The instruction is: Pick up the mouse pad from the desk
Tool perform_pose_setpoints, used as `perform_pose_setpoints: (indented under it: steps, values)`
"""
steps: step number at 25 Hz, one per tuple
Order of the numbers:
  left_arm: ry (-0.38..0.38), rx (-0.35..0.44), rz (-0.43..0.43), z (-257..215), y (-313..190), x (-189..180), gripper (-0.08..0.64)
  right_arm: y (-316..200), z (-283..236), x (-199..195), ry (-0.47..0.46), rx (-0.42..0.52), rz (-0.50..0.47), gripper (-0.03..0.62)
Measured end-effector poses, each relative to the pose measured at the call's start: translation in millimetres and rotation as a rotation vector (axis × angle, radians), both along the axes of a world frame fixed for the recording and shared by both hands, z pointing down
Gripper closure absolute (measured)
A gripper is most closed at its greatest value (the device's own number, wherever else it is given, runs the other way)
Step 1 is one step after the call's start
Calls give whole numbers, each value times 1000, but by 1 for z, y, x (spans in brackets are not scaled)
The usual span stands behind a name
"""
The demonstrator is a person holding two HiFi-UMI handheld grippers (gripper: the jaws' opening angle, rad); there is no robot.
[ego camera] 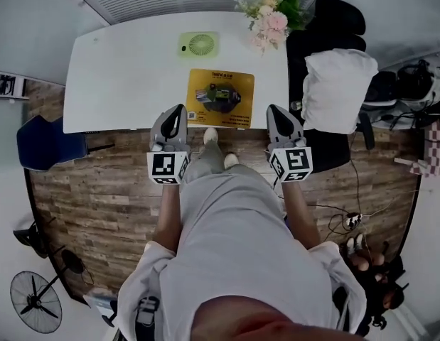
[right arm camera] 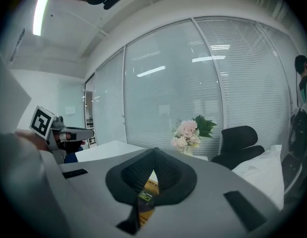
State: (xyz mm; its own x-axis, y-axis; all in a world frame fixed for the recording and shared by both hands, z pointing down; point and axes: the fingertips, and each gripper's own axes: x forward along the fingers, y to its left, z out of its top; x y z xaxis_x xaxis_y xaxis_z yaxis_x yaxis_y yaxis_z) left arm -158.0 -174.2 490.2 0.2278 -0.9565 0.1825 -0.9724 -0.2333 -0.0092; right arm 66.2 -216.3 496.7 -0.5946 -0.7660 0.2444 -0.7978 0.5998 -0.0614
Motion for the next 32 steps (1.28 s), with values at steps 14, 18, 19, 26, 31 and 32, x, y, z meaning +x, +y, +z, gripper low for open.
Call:
perform_pose_setpoints:
  steps: [14,18,19,26,31,32]
  values:
    - [31,-72,156,44,-85,-47,574,-50,95,-28,107,-241,203,564]
    - [6,-64,186,47,-88,-46,574,-31,172,-23,181,-431,212,485]
    - [9,-69,192,50,-88,-46,574,-26,195,-22,192,-495,218,451]
    - [19,-126,217,70,-80,-38,572,-3,306,-12,299,-767,243,356]
    - [-8,-62,215,60,-72,-27,572,7,329,-14,360,-792,214,351]
    - [1,-31,204,53,-73,-25,572,7,330,-13,359,-789,220,351]
